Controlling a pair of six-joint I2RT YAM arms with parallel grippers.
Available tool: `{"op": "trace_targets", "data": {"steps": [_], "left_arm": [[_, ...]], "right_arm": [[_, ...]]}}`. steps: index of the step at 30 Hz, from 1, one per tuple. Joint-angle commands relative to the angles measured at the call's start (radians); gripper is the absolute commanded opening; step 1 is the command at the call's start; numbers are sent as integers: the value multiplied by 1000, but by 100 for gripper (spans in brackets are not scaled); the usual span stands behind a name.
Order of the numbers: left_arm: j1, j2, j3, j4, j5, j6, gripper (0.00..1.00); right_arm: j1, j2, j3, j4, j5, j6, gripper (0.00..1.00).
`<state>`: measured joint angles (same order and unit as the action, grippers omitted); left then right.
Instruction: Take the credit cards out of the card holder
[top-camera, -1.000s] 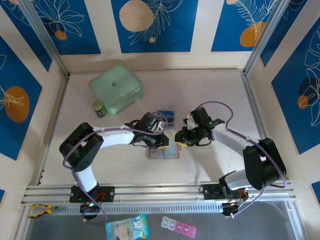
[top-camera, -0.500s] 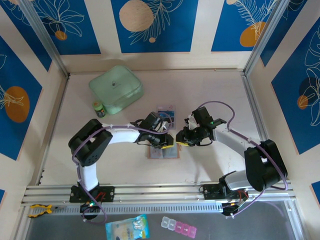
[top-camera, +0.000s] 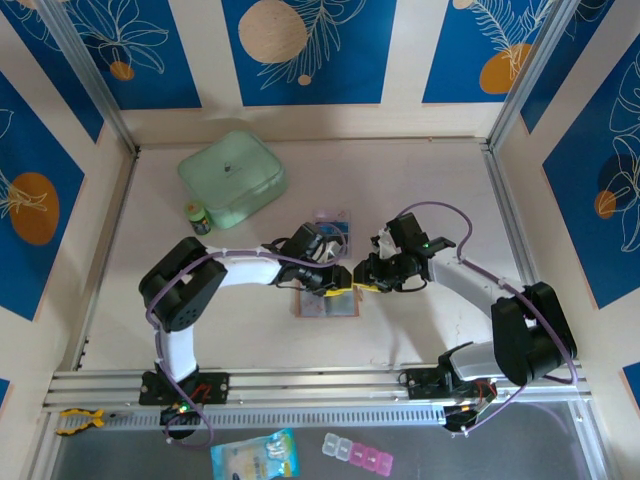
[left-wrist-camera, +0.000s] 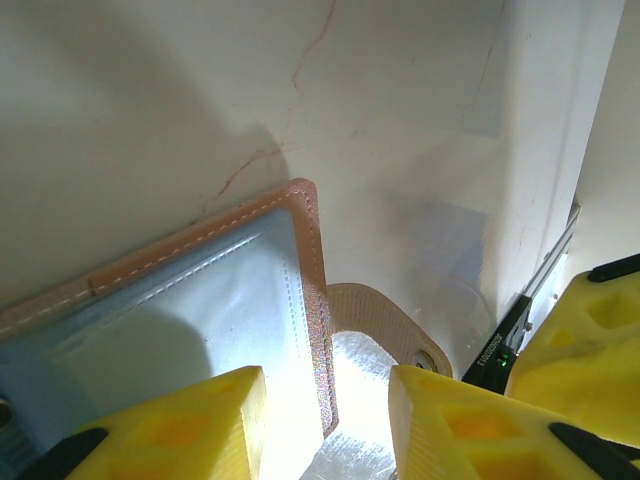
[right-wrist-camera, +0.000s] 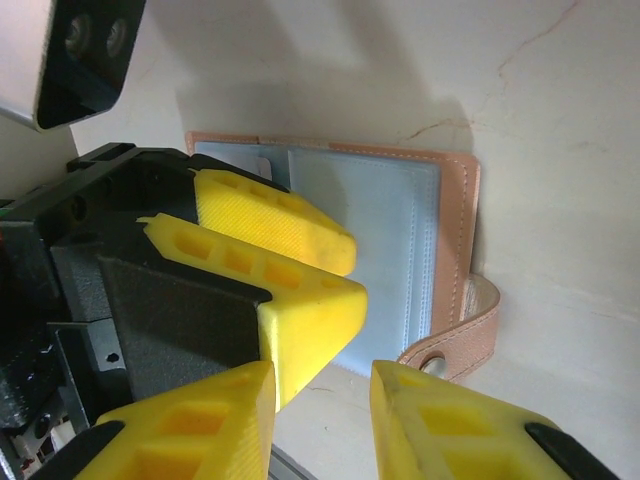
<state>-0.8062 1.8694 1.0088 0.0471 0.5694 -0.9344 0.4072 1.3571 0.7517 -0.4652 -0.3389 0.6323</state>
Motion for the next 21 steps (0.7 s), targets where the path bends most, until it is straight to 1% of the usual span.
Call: {"op": "trace_targets", "data": {"steps": [1, 6, 11, 13, 21], "left_arm": [[16, -69, 11, -6, -25, 23, 36], [54, -133, -17, -67, -53, 57, 30], [90, -179, -67, -103, -66, 78, 23], [102, -195, -94, -105, -67, 77, 19], [124, -255, -187, -133, -101, 78, 10]], "right_arm": [[-4, -25, 16, -22, -7, -5, 31], [2, -17, 15, -2, -26, 9, 29], [35, 10, 24, 24, -35, 25, 26], [54, 32, 36, 34, -40, 30, 25], [159, 133, 98, 73, -32, 61, 23]]}}
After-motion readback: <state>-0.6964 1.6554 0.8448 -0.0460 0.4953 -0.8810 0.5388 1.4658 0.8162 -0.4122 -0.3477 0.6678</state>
